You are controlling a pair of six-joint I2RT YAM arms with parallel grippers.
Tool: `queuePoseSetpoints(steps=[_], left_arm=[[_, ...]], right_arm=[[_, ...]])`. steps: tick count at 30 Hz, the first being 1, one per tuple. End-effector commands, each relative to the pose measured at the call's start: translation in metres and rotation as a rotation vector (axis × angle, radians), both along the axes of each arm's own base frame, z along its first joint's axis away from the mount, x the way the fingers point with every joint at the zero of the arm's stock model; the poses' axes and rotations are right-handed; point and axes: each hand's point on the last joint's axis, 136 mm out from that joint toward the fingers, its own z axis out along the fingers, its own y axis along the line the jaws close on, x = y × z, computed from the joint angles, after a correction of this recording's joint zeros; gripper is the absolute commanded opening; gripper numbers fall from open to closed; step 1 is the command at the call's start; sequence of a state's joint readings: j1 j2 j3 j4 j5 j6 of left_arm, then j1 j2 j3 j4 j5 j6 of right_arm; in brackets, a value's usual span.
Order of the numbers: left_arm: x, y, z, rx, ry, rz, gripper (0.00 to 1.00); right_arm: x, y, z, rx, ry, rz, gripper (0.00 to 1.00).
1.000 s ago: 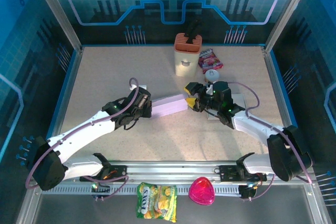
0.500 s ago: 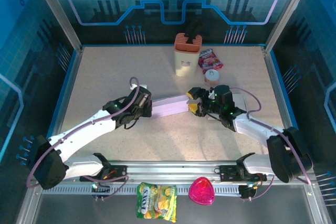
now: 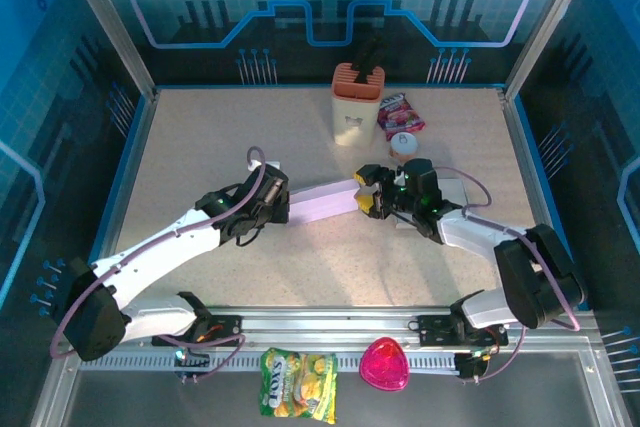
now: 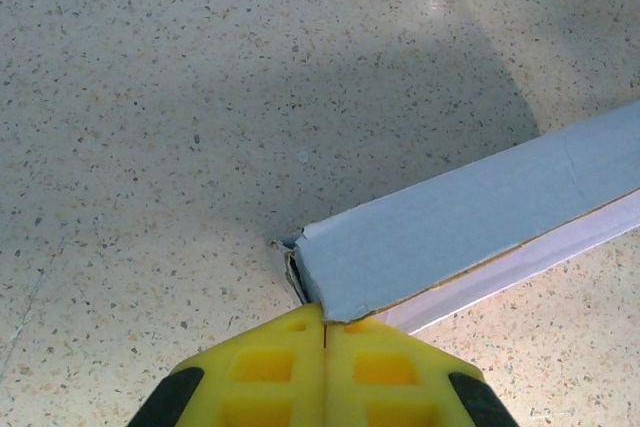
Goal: Fold the paper box
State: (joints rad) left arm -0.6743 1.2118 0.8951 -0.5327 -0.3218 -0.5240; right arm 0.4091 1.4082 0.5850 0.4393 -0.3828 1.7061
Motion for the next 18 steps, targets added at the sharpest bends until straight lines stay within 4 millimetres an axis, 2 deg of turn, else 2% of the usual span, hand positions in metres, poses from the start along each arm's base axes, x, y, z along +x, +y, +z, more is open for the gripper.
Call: queuePoseSetpoints(steps=[1,5,10,13,16,18], left_arm=[[-0.006,0.004,-0.005,0.038,0.039,-0.010,0.00],[-0.006,0.003,-0.002,0.026,0.033,-0.011,0.00],[-0.010,0.001,0.013,-0.038,0.023,-0.001,0.26],[-0.013,0.001,0.026,-0.122,0.019,0.012,0.48],[-0.010,0.004,0.034,-0.247,0.032,0.037,0.55],[-0.004,0.006,0.034,-0.329,0.053,0.058,0.56]], right_arm=[[0.004,0.000,0.004,0.029,-0.019,-0.008,0.64],[0.003,-0.002,-0.007,0.004,-0.003,-0.015,0.57],[0.002,-0.003,-0.025,-0.014,0.028,-0.015,0.51],[0.002,-0.003,-0.035,-0.018,0.044,-0.012,0.49],[0.002,-0.002,-0.041,-0.016,0.055,-0.013,0.46],[0.002,-0.002,-0.043,-0.019,0.061,-0.014,0.46]])
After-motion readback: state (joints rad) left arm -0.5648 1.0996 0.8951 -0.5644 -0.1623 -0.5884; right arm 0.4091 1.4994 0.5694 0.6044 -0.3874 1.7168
